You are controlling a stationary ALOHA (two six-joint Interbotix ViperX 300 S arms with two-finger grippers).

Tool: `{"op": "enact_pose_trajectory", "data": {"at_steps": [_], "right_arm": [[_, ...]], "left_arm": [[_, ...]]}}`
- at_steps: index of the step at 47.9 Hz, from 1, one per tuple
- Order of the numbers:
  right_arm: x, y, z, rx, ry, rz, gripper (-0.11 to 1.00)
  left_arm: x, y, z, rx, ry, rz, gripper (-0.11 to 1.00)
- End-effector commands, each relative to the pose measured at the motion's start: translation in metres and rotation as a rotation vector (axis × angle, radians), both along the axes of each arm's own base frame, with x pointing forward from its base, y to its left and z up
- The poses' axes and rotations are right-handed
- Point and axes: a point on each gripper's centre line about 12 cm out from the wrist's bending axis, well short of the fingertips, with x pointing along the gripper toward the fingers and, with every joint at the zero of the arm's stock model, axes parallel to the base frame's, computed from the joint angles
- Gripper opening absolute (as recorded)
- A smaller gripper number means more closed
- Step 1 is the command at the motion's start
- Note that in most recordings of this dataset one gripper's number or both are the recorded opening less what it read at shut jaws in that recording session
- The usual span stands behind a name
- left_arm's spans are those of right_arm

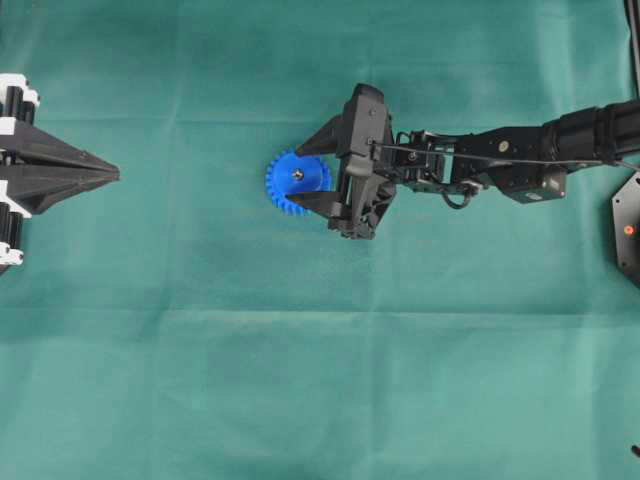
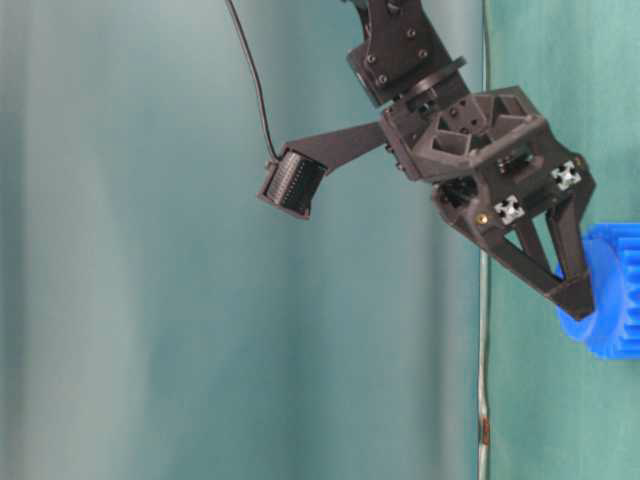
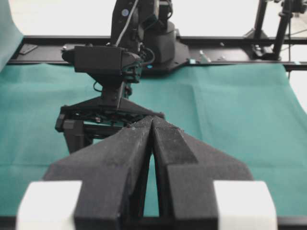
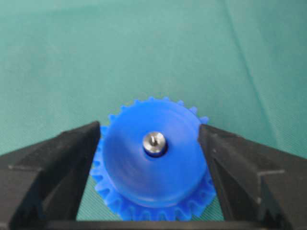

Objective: Insert the shaft placed at a random location into the center hole of the medium gear at another random location.

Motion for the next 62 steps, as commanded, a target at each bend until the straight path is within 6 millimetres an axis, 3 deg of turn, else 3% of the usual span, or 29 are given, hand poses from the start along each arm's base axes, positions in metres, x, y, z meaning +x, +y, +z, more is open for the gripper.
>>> {"op": "enact_pose_trajectory", "data": {"at_steps": [1,5,16,39,62], "right_arm": [[0.004,-0.001,0.015,-0.002,-0.048,-0.006,0.93],[0.004,-0.001,0.02,-0.003,-0.058,-0.004,0.88],[-0.002,0.0,0.045,-0.008,-0.107,-0.003,0.88],[-0.031,0.004,0.095,-0.016,-0.157,0.006,0.88],[-0.077,0.009,0.096,-0.007,-0.149,0.002,0.88]], "left_arm": [[0.003,0.0,0.008,0.001,-0.018,0.001,0.0],[0.003,0.0,0.008,0.001,-0.02,-0.001,0.0],[0.003,0.0,0.008,0.0,-0.018,0.0,0.0],[0.003,0.0,0.008,-0.005,-0.02,-0.002,0.0],[0.003,0.0,0.009,-0.005,-0.021,-0.002,0.0]]}}
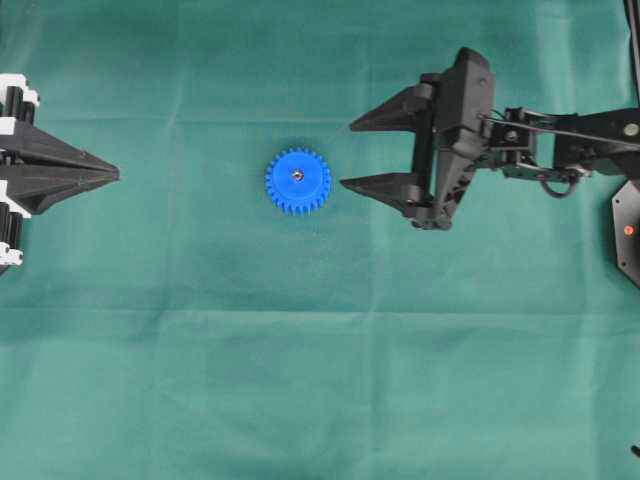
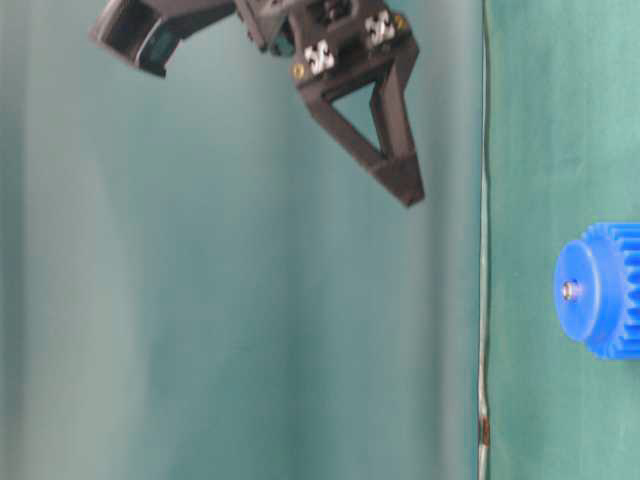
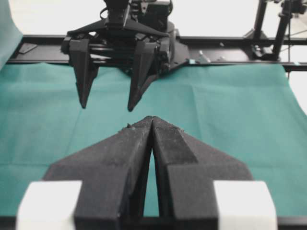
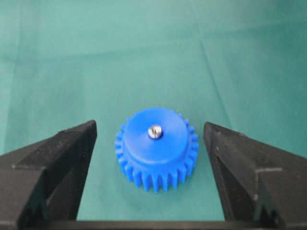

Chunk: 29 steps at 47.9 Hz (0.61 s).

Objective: Insert the shaft placed at a random location into the center hole of the medium gear at another random location.

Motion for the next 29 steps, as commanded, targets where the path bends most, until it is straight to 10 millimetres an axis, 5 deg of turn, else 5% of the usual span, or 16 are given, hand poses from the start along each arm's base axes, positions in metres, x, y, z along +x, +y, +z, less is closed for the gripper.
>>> {"op": "enact_pose_trajectory", "data": {"at_steps": [1,29], "right_arm": [[-0.006,0.001,0.012,0.003,-0.034,-0.002,0.88],[-0.017,0.002,0.012,0.009,-0.04,-0.006,0.88]], "left_arm": [[0.002,0.0,0.008,0.001,-0.021,-0.002,0.0],[0.002,0.0,0.009,0.001,-0.023,-0.002,0.0]]}}
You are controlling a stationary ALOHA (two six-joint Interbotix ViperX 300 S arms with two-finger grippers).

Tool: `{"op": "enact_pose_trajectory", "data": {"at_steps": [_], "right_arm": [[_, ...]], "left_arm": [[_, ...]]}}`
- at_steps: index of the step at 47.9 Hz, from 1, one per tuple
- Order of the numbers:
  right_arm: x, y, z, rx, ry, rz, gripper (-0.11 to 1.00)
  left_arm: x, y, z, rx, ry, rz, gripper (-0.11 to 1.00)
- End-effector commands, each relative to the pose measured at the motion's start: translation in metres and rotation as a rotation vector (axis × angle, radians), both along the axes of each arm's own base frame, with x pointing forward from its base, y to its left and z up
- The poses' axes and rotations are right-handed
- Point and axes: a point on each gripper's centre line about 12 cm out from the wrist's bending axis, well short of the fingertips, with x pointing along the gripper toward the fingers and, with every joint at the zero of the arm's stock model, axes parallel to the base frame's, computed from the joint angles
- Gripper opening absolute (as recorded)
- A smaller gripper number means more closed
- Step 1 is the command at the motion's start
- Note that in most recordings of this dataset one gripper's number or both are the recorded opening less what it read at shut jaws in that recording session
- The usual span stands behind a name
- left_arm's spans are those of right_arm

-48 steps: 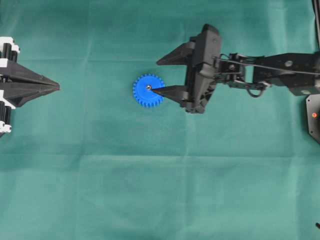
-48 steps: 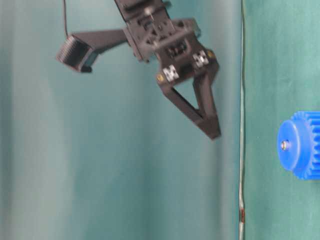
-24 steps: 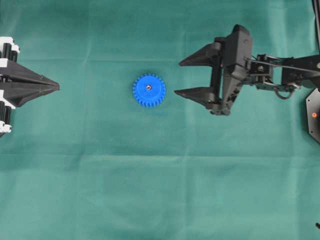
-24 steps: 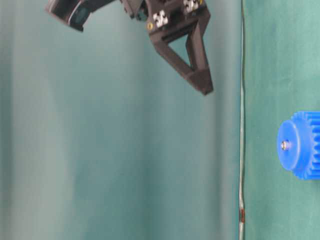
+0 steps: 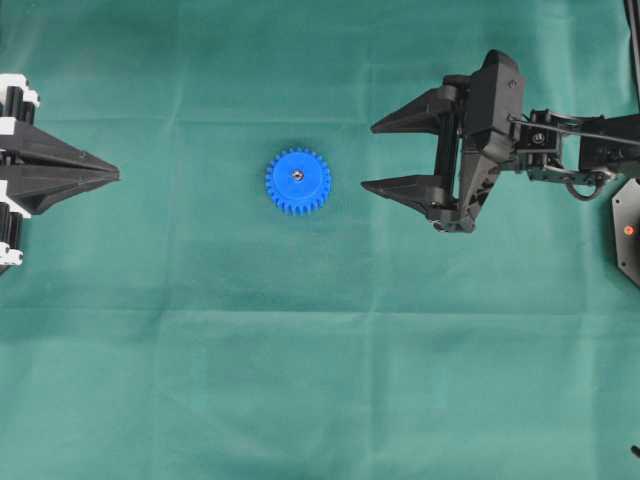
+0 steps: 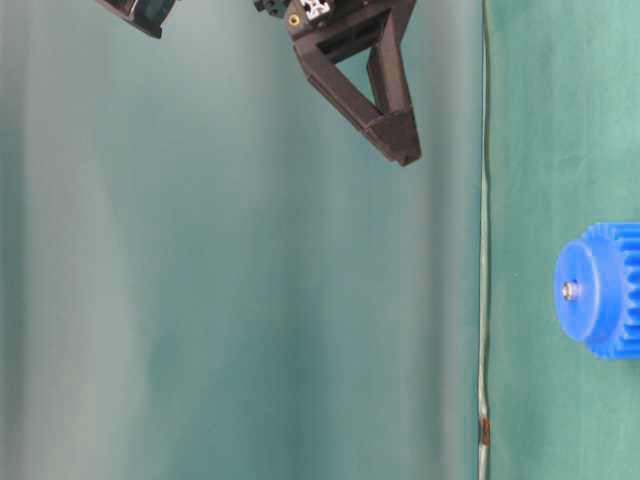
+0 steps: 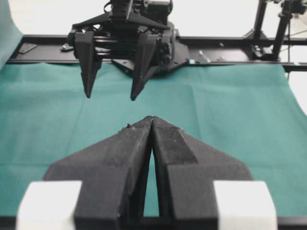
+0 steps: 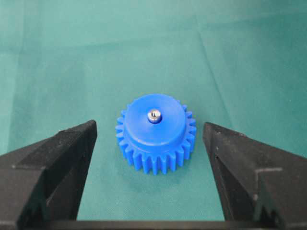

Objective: Insert the shaft placed at a random location into the center hole of the medium gear at another random location.

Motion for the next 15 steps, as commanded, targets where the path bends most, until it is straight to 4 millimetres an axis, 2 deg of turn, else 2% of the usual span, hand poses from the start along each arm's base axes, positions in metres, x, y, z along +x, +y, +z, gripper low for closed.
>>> {"op": "enact_pose_trajectory", "data": {"at_steps": [1,15], "right_arm": [[0.0013,-0.0002,0.01,0.007,-0.034,-0.005,0.88],[0.0017,0.0002,0.0097,0.01,-0.031,-0.005,0.88]], "left_arm": [[0.0026,-0.0001,0.0094,0.001,-0.023,-0.001,0.0],[0.0026,-0.0001,0.0096,0.003,-0.025,-0.001,0.0]]}}
